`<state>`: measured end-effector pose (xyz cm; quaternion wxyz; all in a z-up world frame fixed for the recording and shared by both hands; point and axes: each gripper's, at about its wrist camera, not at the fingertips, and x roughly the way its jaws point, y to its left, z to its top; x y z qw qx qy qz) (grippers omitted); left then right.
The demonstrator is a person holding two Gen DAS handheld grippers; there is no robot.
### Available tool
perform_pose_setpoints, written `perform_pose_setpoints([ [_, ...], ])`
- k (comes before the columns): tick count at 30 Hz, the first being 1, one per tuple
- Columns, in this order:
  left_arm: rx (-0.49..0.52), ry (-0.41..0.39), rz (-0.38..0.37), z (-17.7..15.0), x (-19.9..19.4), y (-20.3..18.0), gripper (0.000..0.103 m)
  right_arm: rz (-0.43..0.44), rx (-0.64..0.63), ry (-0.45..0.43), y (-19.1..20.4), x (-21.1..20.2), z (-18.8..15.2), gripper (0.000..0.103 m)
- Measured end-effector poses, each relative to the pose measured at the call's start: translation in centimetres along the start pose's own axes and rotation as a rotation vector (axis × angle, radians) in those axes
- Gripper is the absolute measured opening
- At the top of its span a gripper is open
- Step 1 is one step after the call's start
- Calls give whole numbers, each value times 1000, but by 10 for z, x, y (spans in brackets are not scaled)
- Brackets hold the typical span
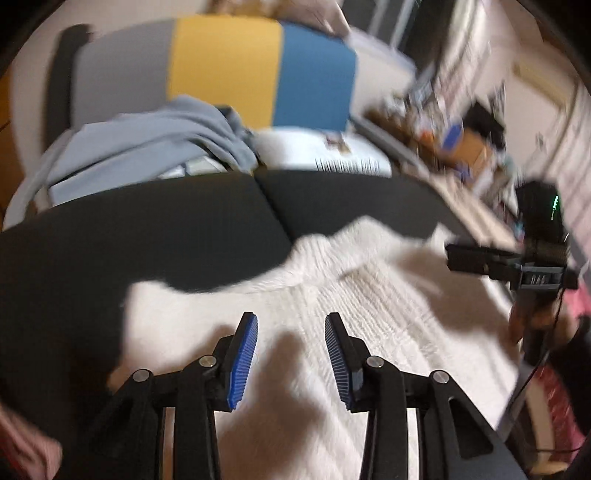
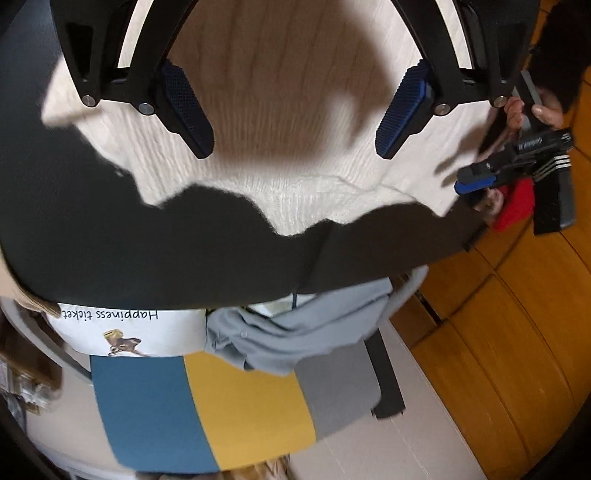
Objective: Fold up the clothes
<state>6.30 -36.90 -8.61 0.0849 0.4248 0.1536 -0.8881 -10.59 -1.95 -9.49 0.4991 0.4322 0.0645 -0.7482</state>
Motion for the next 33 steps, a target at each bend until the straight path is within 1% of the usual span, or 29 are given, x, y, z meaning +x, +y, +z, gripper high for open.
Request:
perform_pose_setpoints([
  [2,41,80,8,2,24,-5,39,-37,-41,45,7,14,2,77],
  [3,56,123,10,1,36,-7,39,-54,-73,75,10,21,0,64],
  [4,60,101,11,0,35,-8,39,-74,-108,101,13,28,-2,54],
  [5,64,80,11,-2,34,-10,36,-99,-153,117,18,34,-7,50],
  [6,55,69,11,-3,32,-9,26,-125,-202,118,24,37,-13,47],
  [8,0,23,2,-8,24,-3,6,-153,-262,88,33,35,-19,38],
  [10,-39,-52,23,-13,13,0,5,-170,-295,61,39,32,-22,14],
  [12,-59,-108,34,-14,7,-1,5,-188,-316,32,43,27,-22,9],
  [13,-86,-150,35,-12,1,0,4,-193,-315,18,43,25,-21,8],
  [15,-133,-206,31,-6,-5,1,4,-199,-303,-11,43,19,-17,8],
  [16,-154,-202,35,-3,-2,3,5,-192,-279,-29,40,16,-13,8],
  [17,-170,-190,62,-2,6,5,6,-188,-252,-44,37,14,-9,8],
  [18,-183,-175,106,-7,11,6,6,-189,-225,-49,34,15,-7,8],
  [19,-197,-130,122,-9,26,10,9,-197,-212,-46,32,18,-6,8],
  [21,-262,-116,63,-11,32,24,11,-207,-179,-20,24,33,-8,9],
  [23,-294,-118,47,-12,32,30,12,-202,-131,7,14,44,-11,10],
  [24,-289,-122,53,-13,30,29,12,-182,-95,5,11,43,-10,16],
  [27,-279,-122,68,-12,31,26,12,-124,-14,-17,1,39,-12,19],
  [29,-270,-110,70,-10,28,26,12,-78,18,-22,-3,35,-13,26],
  [30,-266,-105,71,-8,27,26,12,-44,36,-23,-4,30,-13,35],
  [31,-261,-101,75,-6,25,23,14,-10,56,-28,-6,24,-15,47],
  [32,-254,-123,92,-7,16,18,19,28,77,-39,-7,14,-18,53],
  [33,-246,-146,109,-7,7,14,20,67,93,-52,-8,2,-23,64],
])
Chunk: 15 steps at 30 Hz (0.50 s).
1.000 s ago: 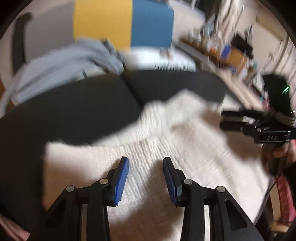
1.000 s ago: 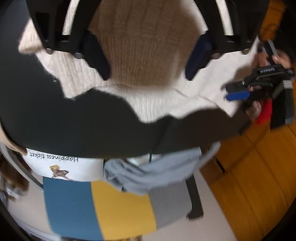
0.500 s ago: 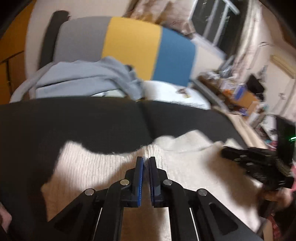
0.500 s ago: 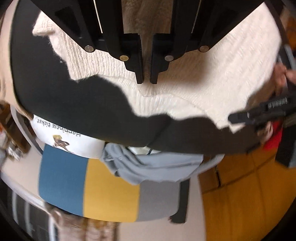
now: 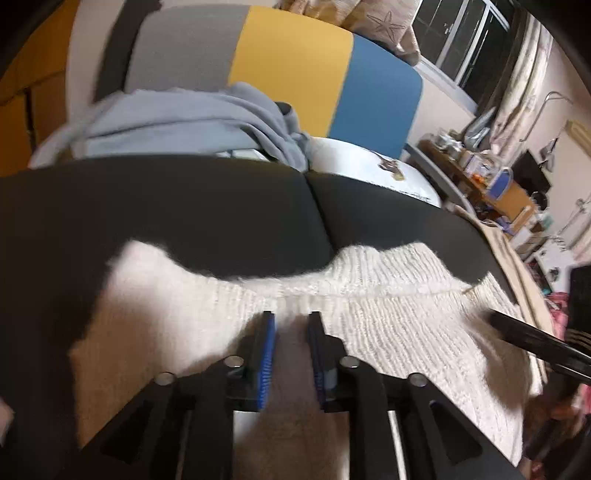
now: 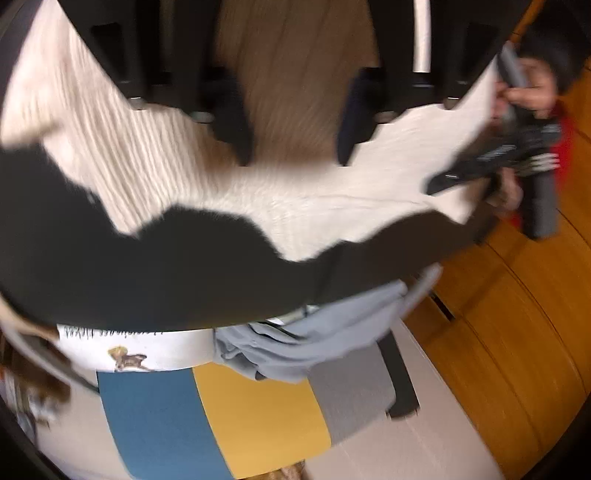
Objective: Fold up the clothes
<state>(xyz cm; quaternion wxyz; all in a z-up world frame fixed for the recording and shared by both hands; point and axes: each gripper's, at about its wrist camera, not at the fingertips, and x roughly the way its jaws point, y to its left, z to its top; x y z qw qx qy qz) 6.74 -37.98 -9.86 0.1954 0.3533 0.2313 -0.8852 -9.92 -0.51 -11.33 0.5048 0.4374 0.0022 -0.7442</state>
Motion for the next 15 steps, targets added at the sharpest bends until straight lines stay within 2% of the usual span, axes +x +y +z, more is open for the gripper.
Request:
perform_pose_setpoints([
  [2,15,-50,26,0,-19,-7,24,76,-3,-29,-3,-34,-12,75],
  [4,54,-94,-59,-1,-39,-28,29,158,11,-30,-17,-72,-28,94],
  [5,78,-100,-96,-2,-44,-40,31,198,25,-21,-26,-89,-36,97],
  [9,223,-61,-225,-7,-41,-102,33,265,64,75,-60,-132,-76,101],
  [12,381,-5,-294,-23,-26,-162,33,246,-4,153,-63,-144,-107,102],
  [15,479,47,-346,-37,-14,-205,33,257,-59,163,-61,-145,-122,102],
])
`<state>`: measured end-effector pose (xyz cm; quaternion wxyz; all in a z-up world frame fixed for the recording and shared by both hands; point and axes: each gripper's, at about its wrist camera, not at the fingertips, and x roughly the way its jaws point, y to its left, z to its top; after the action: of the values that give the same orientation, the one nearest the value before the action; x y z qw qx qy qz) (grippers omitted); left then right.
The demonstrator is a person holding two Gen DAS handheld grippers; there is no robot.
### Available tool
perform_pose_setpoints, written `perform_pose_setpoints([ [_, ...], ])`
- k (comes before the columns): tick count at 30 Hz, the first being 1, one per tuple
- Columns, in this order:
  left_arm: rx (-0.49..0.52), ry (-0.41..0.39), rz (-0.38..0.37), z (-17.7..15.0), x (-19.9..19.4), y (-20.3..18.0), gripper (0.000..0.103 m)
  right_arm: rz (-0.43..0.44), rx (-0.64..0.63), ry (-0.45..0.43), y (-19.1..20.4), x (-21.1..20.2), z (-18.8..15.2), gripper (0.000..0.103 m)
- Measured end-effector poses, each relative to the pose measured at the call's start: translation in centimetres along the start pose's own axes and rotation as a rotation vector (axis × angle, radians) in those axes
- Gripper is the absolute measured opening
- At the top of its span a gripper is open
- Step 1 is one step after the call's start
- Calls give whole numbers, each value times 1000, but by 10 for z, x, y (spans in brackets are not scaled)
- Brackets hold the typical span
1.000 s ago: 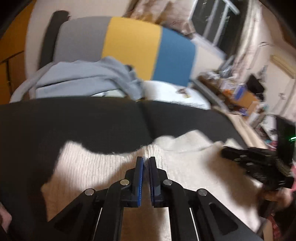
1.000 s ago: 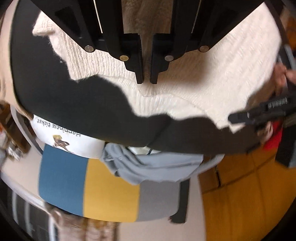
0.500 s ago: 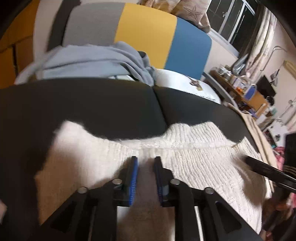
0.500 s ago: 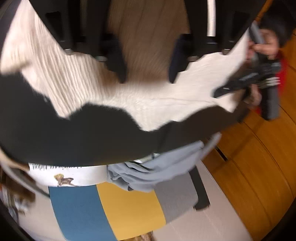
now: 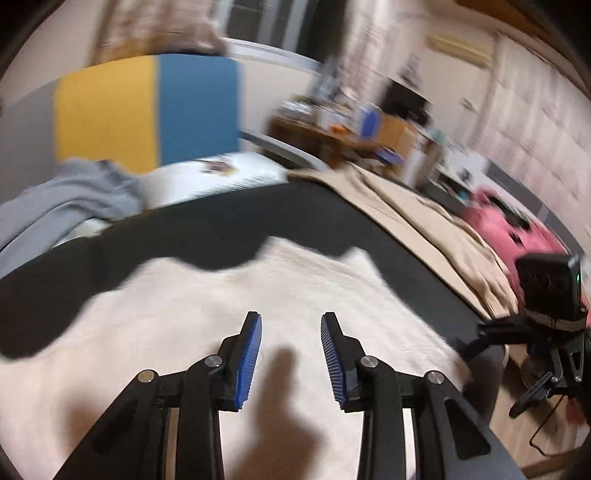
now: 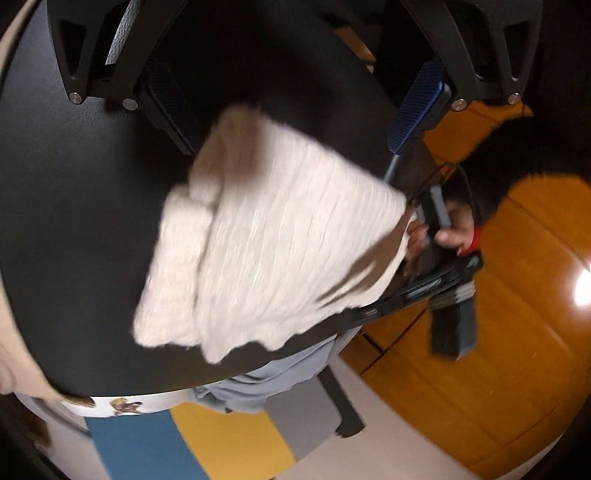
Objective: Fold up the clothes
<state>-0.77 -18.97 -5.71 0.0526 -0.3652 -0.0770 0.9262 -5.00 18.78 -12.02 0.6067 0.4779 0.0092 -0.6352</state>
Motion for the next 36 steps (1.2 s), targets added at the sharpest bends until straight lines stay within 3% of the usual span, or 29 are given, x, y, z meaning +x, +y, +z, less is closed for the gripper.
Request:
perform_pose_setpoints([
  [6,112,72,-72,8,30,-41,33,85,-44,-59,-7,6,11,102],
  [10,132,103,-110,14,46,-43,33,246,-45,-4,-14,18,24,102],
  [12,121,148,-140,12,61,-36,33,378,-21,89,-15,32,29,103],
  [14,80,171,-191,7,70,-29,33,514,24,270,-14,49,27,103],
  [16,24,166,-262,-1,69,-25,33,510,-19,385,-7,52,23,103],
  [18,36,151,-263,-10,66,-32,33,492,-41,479,-5,52,17,103],
  [20,40,143,-240,-13,65,-36,33,492,-56,490,-5,48,12,103],
  [24,-6,127,-238,-15,63,-34,33,459,-1,395,-11,40,12,102],
  [28,-44,94,-209,-13,54,-32,32,349,76,272,-16,21,7,103],
  [33,-186,-28,-201,-28,-2,-16,34,123,88,134,-6,-15,14,103],
  [36,-286,-59,-139,-62,-50,17,34,104,4,61,25,-10,35,103],
])
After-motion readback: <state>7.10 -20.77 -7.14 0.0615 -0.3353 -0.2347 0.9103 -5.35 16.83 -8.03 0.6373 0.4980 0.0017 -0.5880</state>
